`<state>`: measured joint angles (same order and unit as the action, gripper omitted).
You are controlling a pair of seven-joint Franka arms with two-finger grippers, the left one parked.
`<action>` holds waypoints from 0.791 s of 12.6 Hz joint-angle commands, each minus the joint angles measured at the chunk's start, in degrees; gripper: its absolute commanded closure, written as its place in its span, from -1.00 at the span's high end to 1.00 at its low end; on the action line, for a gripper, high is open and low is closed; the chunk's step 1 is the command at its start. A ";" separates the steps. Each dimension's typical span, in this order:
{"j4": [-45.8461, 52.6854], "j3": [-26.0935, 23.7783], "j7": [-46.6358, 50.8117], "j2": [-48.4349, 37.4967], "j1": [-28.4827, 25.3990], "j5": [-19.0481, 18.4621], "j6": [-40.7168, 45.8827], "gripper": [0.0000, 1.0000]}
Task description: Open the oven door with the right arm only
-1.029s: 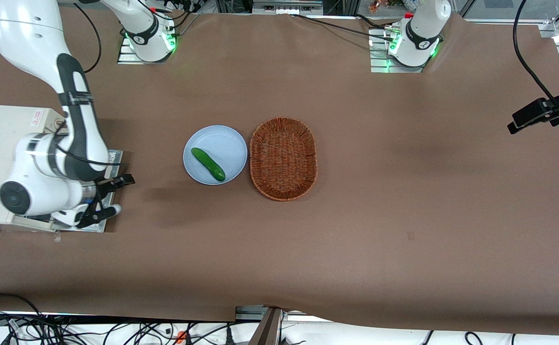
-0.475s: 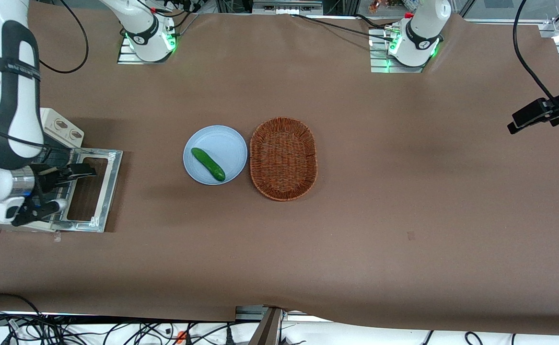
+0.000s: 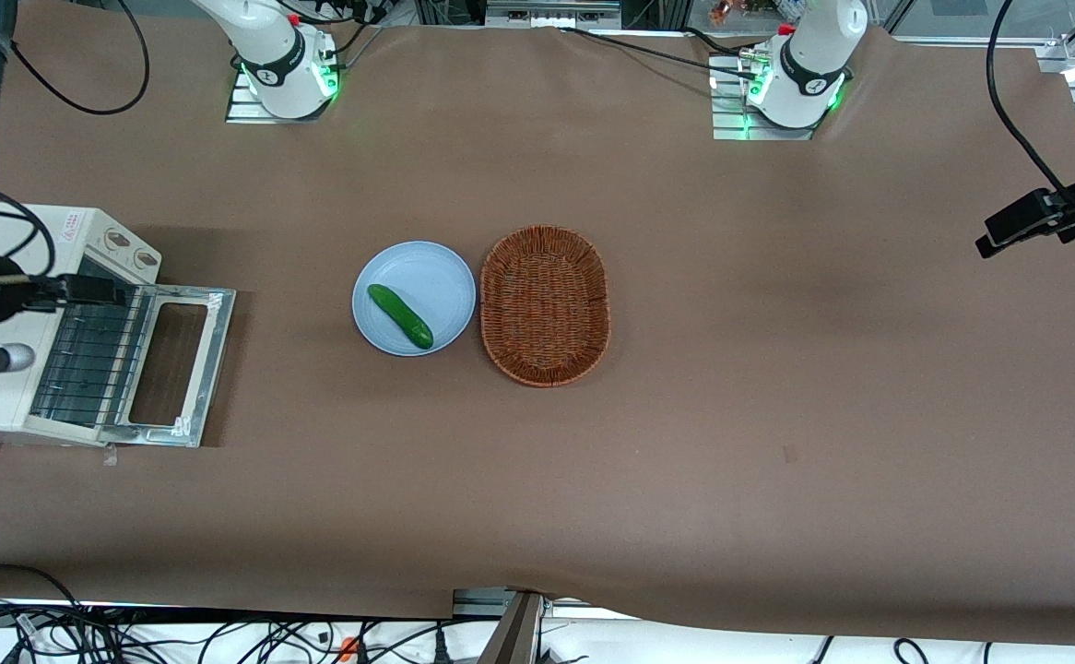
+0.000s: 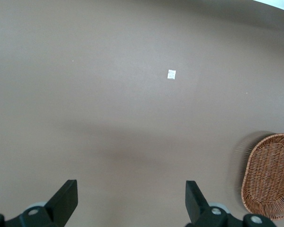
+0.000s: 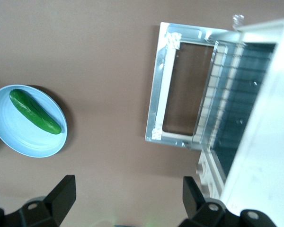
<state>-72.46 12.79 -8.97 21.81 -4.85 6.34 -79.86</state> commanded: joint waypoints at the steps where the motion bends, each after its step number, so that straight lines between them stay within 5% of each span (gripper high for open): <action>1: -4.96 -1.01 6.40 -7.02 -0.25 -2.38 0.92 1.00; 6: -6.90 -4.53 17.30 -12.74 -0.08 -5.11 0.49 1.00; 10: -6.29 -4.18 14.62 -12.67 0.01 -4.24 0.49 1.00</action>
<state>-77.30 8.77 6.96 10.04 -5.14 2.23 -78.73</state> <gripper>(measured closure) 0.000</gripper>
